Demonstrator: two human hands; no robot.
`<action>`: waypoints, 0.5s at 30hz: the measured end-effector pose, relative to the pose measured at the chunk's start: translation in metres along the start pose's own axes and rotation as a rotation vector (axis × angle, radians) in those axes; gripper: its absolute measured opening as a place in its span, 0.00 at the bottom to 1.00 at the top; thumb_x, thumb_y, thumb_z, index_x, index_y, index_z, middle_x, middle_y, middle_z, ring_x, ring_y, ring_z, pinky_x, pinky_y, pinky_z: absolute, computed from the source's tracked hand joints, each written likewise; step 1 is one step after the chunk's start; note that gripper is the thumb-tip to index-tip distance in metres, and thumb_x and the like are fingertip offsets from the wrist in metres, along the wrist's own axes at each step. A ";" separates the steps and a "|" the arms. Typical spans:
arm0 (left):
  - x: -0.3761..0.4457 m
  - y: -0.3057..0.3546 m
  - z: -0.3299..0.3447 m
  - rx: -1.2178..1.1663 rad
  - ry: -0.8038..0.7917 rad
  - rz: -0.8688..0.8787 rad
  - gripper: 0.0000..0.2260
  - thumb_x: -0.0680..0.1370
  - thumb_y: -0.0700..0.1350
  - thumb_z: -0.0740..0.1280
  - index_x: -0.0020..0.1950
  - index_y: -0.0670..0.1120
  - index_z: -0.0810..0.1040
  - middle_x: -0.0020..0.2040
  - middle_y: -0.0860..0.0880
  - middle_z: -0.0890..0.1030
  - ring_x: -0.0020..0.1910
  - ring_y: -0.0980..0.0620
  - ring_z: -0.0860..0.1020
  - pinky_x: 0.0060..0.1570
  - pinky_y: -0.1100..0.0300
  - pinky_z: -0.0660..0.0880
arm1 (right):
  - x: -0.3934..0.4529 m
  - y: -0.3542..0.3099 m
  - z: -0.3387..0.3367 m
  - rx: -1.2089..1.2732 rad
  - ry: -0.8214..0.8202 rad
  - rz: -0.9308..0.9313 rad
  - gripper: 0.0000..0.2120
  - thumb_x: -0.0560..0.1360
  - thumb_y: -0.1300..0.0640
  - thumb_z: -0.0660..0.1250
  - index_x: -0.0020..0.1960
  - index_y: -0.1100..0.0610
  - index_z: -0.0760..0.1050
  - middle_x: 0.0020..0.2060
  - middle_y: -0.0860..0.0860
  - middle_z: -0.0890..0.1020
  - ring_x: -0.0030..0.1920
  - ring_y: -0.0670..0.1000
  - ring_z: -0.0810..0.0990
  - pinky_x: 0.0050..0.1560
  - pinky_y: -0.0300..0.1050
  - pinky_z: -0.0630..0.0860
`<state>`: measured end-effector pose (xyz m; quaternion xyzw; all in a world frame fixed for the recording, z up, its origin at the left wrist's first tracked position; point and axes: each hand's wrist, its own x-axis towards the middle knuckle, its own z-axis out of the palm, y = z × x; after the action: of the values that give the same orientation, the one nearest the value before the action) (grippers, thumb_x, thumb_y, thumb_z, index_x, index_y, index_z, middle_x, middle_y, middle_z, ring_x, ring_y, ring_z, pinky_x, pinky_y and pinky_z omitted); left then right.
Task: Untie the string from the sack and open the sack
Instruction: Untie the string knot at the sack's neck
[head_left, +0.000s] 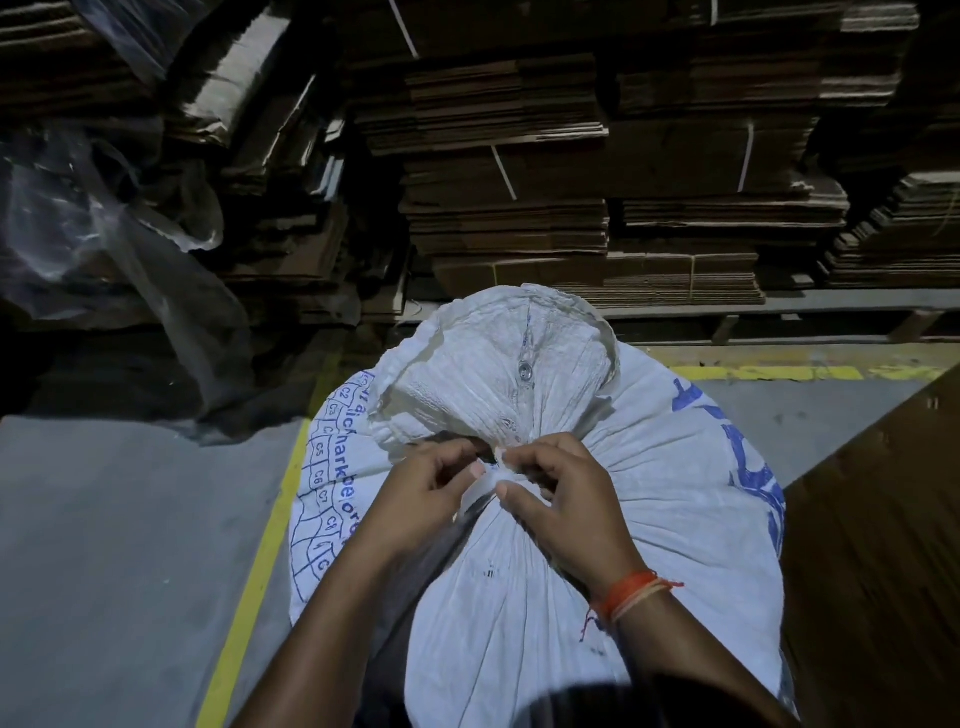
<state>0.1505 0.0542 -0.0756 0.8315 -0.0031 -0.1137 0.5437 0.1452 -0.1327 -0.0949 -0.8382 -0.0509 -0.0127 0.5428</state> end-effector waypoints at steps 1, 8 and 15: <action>0.001 -0.003 0.001 0.089 -0.004 0.007 0.08 0.82 0.48 0.68 0.58 0.55 0.85 0.57 0.50 0.82 0.54 0.64 0.79 0.54 0.70 0.74 | 0.000 0.001 -0.001 -0.005 -0.002 0.005 0.10 0.73 0.57 0.78 0.53 0.52 0.85 0.50 0.44 0.79 0.51 0.43 0.82 0.51 0.32 0.78; 0.005 -0.013 0.005 0.457 0.177 0.038 0.02 0.79 0.50 0.72 0.50 0.56 0.84 0.49 0.53 0.68 0.58 0.52 0.67 0.49 0.71 0.69 | 0.001 0.004 0.000 -0.063 0.006 -0.041 0.10 0.71 0.59 0.79 0.51 0.57 0.85 0.49 0.46 0.80 0.50 0.41 0.82 0.50 0.27 0.76; 0.001 -0.008 -0.001 0.275 0.086 0.088 0.07 0.79 0.41 0.72 0.42 0.50 0.83 0.39 0.55 0.83 0.41 0.60 0.81 0.43 0.61 0.74 | -0.005 0.005 0.000 -0.123 0.001 -0.096 0.10 0.71 0.57 0.78 0.51 0.57 0.84 0.49 0.46 0.78 0.49 0.43 0.82 0.54 0.40 0.82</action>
<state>0.1507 0.0578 -0.0829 0.9012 -0.0319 -0.0524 0.4290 0.1412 -0.1354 -0.0994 -0.8666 -0.0897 -0.0421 0.4890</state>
